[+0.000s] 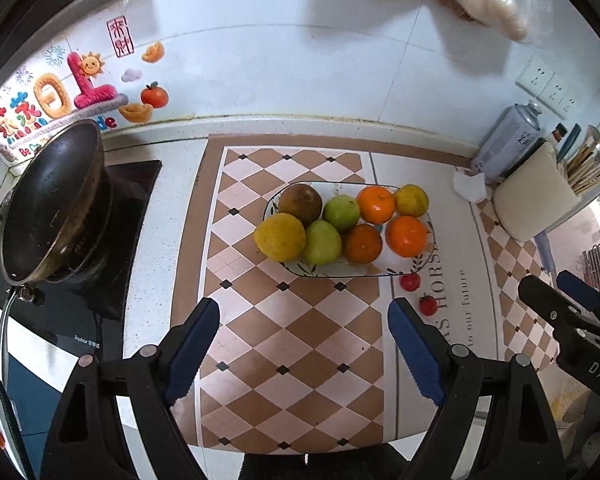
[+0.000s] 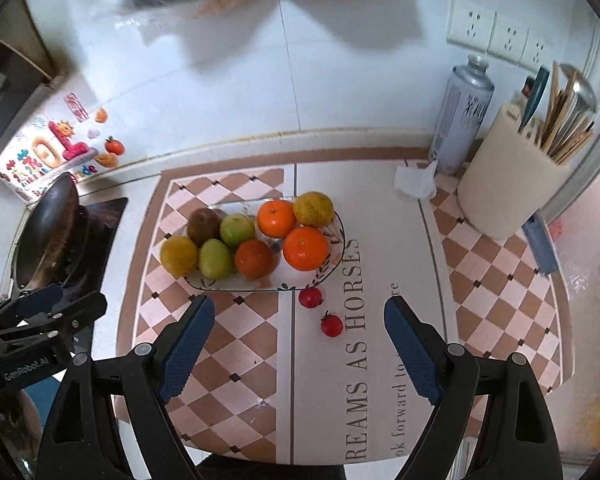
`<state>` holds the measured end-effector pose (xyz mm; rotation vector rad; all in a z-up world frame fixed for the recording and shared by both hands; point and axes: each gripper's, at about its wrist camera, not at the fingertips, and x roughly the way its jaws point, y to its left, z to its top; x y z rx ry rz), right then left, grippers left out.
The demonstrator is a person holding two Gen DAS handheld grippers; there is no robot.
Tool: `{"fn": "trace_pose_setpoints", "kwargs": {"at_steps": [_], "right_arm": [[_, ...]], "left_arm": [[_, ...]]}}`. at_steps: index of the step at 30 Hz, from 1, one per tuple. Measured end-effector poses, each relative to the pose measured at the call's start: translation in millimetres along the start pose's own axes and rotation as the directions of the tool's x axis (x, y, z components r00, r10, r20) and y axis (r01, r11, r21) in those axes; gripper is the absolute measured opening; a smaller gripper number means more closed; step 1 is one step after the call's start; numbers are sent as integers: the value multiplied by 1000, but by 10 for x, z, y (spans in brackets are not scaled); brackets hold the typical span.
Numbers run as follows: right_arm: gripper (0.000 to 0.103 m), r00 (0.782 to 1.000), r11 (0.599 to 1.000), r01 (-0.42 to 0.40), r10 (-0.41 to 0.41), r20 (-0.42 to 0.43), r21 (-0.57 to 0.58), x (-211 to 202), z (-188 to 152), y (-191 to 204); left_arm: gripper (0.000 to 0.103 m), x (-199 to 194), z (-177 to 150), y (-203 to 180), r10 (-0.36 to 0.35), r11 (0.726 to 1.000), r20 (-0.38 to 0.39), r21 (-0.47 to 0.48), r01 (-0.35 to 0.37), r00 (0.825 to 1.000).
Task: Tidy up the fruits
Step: 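Lift both open tools back from the plate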
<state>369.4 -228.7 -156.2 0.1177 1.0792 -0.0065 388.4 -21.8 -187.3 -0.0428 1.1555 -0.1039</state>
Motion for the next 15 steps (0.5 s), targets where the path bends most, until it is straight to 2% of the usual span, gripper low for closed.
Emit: {"fn": "trace_pose_setpoints", "kwargs": {"at_steps": [10, 15], "right_arm": [[89, 998, 1000, -27, 27, 58, -15, -499, -61, 44], [89, 996, 999, -48, 48, 72, -4, -564, -81, 52]], "left_arm": [[86, -449, -115, -89, -6, 1000, 65, 22, 4, 998], [86, -510, -135, -119, -6, 1000, 78, 24, 4, 997]]}}
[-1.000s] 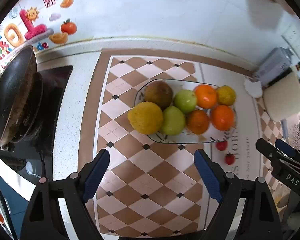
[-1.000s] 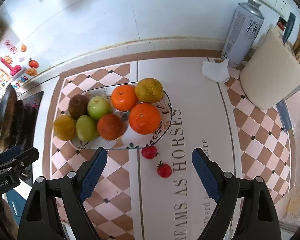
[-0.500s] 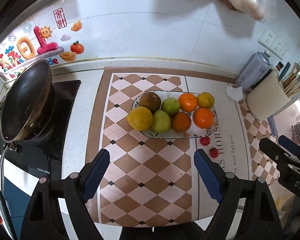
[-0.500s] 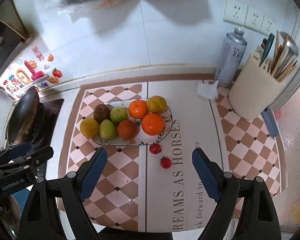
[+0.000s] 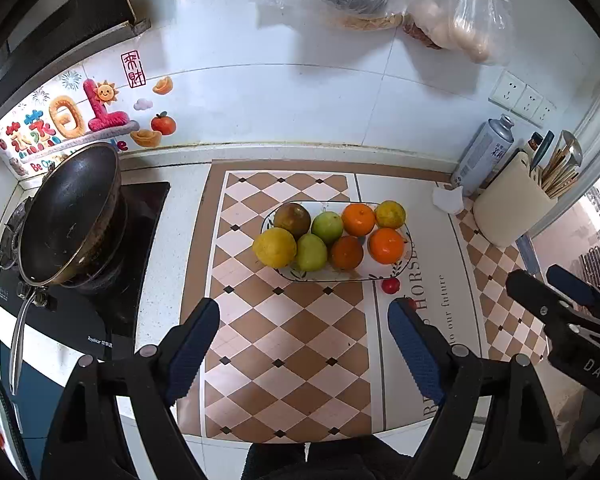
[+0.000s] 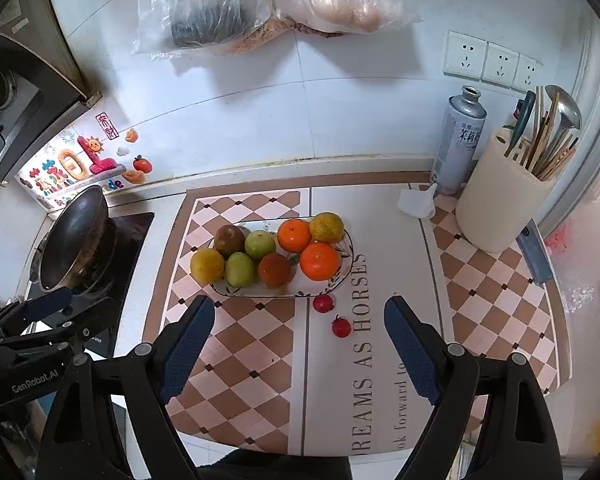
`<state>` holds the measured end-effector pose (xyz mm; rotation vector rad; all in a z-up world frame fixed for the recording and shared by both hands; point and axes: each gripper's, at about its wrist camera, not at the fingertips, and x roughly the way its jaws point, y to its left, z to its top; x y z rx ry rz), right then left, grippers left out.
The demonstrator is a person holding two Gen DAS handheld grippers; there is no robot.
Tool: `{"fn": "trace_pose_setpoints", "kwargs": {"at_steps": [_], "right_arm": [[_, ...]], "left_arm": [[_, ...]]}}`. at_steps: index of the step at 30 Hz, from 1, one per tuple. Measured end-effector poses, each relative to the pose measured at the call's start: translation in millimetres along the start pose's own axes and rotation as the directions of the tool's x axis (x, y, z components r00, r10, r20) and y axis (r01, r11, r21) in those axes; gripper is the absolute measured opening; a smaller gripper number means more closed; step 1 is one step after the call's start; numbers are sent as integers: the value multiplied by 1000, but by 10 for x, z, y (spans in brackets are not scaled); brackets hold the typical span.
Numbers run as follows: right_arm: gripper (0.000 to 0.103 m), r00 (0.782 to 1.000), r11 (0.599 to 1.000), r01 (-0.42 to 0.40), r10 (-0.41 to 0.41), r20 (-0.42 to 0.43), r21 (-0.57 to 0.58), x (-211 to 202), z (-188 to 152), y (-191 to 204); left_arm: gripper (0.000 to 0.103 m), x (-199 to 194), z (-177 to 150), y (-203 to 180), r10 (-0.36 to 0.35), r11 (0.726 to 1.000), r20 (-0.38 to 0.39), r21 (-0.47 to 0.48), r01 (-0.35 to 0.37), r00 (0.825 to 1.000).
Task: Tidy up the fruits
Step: 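Lift both open tools back from the plate, then grasp a red tomato with the right tool while the left tool grasps the other tomato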
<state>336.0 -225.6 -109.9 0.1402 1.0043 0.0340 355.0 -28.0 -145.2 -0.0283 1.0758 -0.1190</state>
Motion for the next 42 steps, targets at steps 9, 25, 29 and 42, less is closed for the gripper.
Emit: {"fn": "trace_pose_setpoints", "kwargs": {"at_steps": [9, 25, 29, 42], "right_arm": [[89, 999, 998, -44, 45, -16, 50, 229, 21, -93], [73, 956, 987, 10, 38, -292, 162, 1961, -536, -1049], [67, 950, 988, -27, 73, -303, 154, 2337, -590, -989], [33, 962, 997, -56, 70, -264, 61, 2678, -773, -967]], "left_arm": [[90, 215, 27, -37, 15, 1000, -48, 21, -14, 999], [101, 1368, -35, -352, 259, 953, -127, 198, -231, 958], [101, 1586, -19, -488, 258, 951, -148, 216, -223, 955], [99, 2258, -14, -642, -157, 979, -369, -177, 97, 916]]}}
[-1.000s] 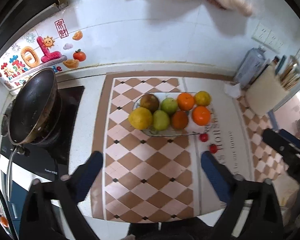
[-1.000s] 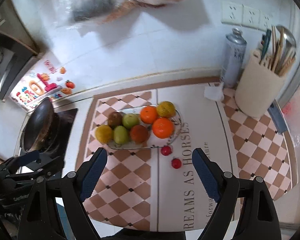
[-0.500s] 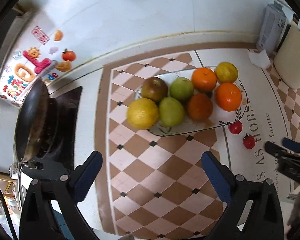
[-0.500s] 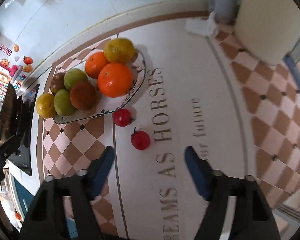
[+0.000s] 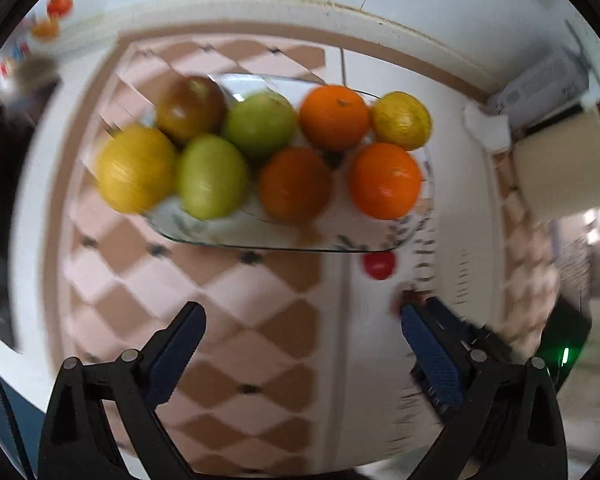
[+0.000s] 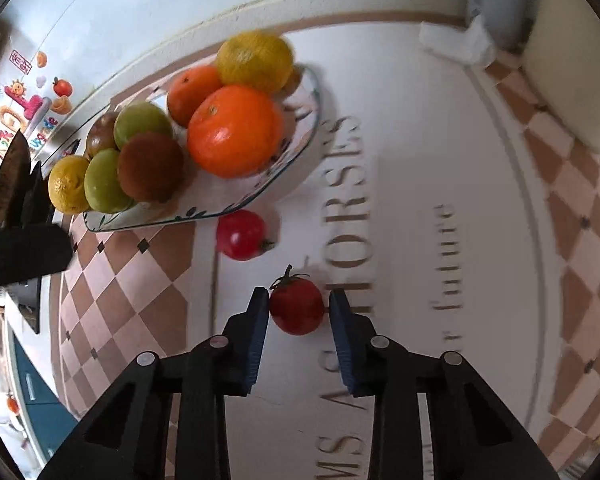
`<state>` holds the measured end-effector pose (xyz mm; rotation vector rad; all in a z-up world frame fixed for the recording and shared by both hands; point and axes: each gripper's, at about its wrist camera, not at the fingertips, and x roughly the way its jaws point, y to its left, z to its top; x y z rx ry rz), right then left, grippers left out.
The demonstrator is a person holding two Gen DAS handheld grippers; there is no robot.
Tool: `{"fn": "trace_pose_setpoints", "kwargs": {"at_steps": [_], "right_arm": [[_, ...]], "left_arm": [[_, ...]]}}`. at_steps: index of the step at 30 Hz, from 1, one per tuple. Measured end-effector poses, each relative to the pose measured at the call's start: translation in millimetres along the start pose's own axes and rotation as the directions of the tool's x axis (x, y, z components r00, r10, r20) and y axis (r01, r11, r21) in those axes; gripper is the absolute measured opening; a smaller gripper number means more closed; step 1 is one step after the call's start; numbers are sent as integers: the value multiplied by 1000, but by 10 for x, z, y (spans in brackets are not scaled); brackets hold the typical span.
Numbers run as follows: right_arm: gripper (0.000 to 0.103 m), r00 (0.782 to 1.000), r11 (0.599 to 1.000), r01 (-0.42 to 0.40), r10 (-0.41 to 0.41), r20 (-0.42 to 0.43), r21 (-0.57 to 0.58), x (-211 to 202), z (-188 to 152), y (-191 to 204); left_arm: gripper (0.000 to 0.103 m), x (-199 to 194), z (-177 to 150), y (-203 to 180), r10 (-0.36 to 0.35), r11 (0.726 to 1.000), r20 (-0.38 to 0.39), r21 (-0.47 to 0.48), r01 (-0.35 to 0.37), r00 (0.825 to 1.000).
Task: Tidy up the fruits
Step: 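Grasp a red tomato with the right tool while the left tool grasps the other tomato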
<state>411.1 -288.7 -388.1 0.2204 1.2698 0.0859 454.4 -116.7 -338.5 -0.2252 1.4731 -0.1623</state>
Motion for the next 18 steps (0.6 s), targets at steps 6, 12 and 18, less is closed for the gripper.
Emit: {"fn": "trace_pose_setpoints", "kwargs": {"at_steps": [6, 12, 18], "right_arm": [[33, 997, 996, 70, -72, 34, 60, -265, -49, -376], [33, 998, 992, 55, -55, -3, 114, -291, -82, -728], [33, 999, 987, 40, -39, -6, 158, -334, -107, -827]], "left_arm": [[89, 361, -58, -239, -60, 997, -32, -46, 59, 998], [75, 645, 18, -416, -49, 998, -43, -36, 48, 998], [56, 767, 78, -467, -25, 1000, -36, -15, 24, 999]]}}
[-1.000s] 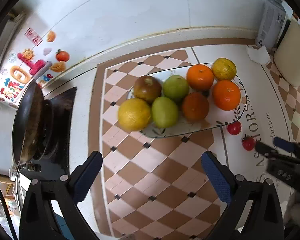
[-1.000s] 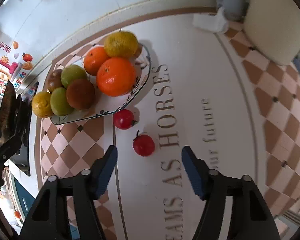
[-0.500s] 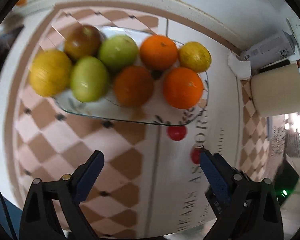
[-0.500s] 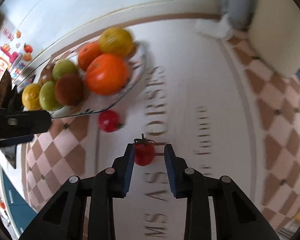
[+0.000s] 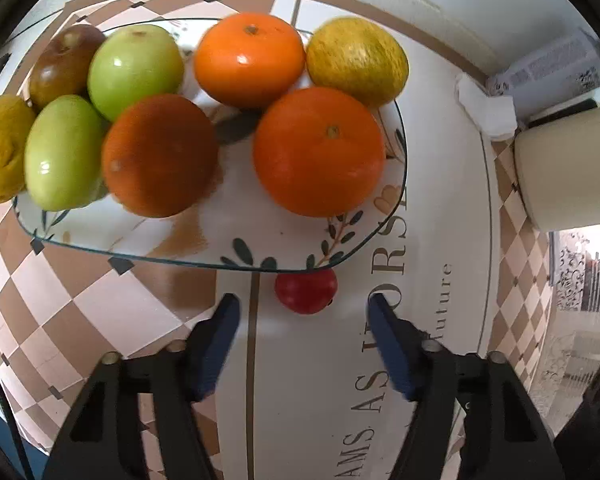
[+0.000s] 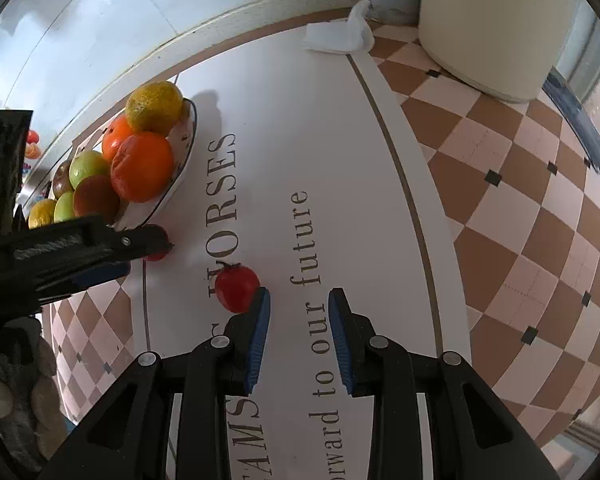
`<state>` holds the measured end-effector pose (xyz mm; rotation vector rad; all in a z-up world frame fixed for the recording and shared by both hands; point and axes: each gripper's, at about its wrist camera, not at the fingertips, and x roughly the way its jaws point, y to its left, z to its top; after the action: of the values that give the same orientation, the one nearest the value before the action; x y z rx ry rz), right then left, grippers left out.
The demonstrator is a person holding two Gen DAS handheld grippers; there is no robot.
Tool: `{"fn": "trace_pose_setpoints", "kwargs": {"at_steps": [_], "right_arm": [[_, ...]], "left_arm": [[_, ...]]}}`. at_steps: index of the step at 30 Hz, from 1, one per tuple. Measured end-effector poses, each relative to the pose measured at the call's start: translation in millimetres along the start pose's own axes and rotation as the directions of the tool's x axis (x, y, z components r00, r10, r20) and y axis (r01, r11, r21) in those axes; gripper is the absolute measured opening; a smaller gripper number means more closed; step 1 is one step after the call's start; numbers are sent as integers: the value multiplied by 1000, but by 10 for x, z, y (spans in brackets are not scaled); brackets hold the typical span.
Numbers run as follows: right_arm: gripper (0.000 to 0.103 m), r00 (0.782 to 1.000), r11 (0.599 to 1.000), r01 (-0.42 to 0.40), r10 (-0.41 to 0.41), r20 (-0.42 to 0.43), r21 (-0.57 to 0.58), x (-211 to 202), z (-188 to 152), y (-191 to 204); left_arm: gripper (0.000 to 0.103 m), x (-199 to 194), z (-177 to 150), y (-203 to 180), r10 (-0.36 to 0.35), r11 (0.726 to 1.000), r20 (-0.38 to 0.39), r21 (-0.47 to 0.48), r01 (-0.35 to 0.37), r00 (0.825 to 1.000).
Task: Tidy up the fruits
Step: 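Grasp a red tomato with the right tool while the left tool grasps the other tomato, then place the tomato on the plate rim with the right tool while the left tool places its tomato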
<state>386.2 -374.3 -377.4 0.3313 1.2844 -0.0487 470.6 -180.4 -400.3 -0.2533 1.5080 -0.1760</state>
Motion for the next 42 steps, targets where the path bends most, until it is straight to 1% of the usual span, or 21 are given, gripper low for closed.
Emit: {"fn": "trace_pose_setpoints", "kwargs": {"at_steps": [1, 3, 4, 5, 6, 10, 13, 16, 20, 24, 26, 28, 29, 32, 35, 38, 42], "right_arm": [[33, 1000, 1000, -3, 3, -1, 7, 2, 0, 4], [33, 1000, 1000, -12, 12, -8, 15, 14, 6, 12], [33, 1000, 1000, -16, 16, -9, 19, 9, 3, 10], [33, 1000, 1000, -23, 24, -10, 21, 4, 2, 7], [33, 1000, 999, -27, 27, -11, 22, -1, 4, 7], [33, 998, 997, -66, 66, -13, 32, -27, 16, 12], [33, 994, 993, -111, 112, -14, 32, -30, 29, 52], [33, 988, 989, -149, 150, -30, 15, 47, 60, 150], [33, 981, 983, -185, 185, -57, 4, 176, 97, 279], [33, 987, 986, -155, 151, -62, -64, 263, 127, 429], [32, 991, 989, -117, 110, -81, -90, 338, 134, 487], [30, 989, 989, -120, 112, -93, -89, 392, 134, 494], [30, 990, 989, -122, 115, -81, -81, 391, 128, 495], [29, 991, 989, -125, 120, -63, -80, 368, 120, 516], [29, 988, 984, -153, 150, -35, -95, 274, 120, 593], [29, 979, 971, -205, 206, -7, -122, 161, 174, 756], [29, 964, 954, -262, 266, 12, -147, 85, 282, 954]], "left_arm": [[52, 25, -1, -6, 6, 1000, -3, 2, -6, 1000], [37, 65, -7, -13, 10, 1000, -8, 3, -10, 1000], [35, 69, -11, -25, 16, 1000, 3, 7, -16, 1000], [30, 62, -14, -36, 18, 1000, 13, 15, -19, 1000], [29, 66, -15, -51, 21, 999, 17, 27, -21, 1000], [28, 21, -77, -66, 31, 997, 26, 65, -33, 999], [28, -85, -178, -16, 41, 995, 30, 92, -43, 999], [28, -188, -302, 87, 52, 992, 24, 113, -55, 998], [28, -258, -418, 220, 67, 991, 16, 113, -69, 998], [28, -315, -454, 372, 71, 995, 14, 72, -71, 997], [28, -358, -445, 420, 67, 996, 18, 53, -68, 998], [28, -415, -425, 454, 62, 997, 28, 40, -63, 998], [28, -456, -414, 474, 59, 998, 34, 36, -60, 998], [28, -599, -364, 515, 43, 999, 58, 23, -44, 997], [28, -735, -283, 483, 13, 1000, 83, 15, -15, 996], [28, -836, -176, 474, -26, 1000, 91, 5, 26, 996], [28, -853, 35, 494, -85, 996, 72, -31, 88, 994]]}}
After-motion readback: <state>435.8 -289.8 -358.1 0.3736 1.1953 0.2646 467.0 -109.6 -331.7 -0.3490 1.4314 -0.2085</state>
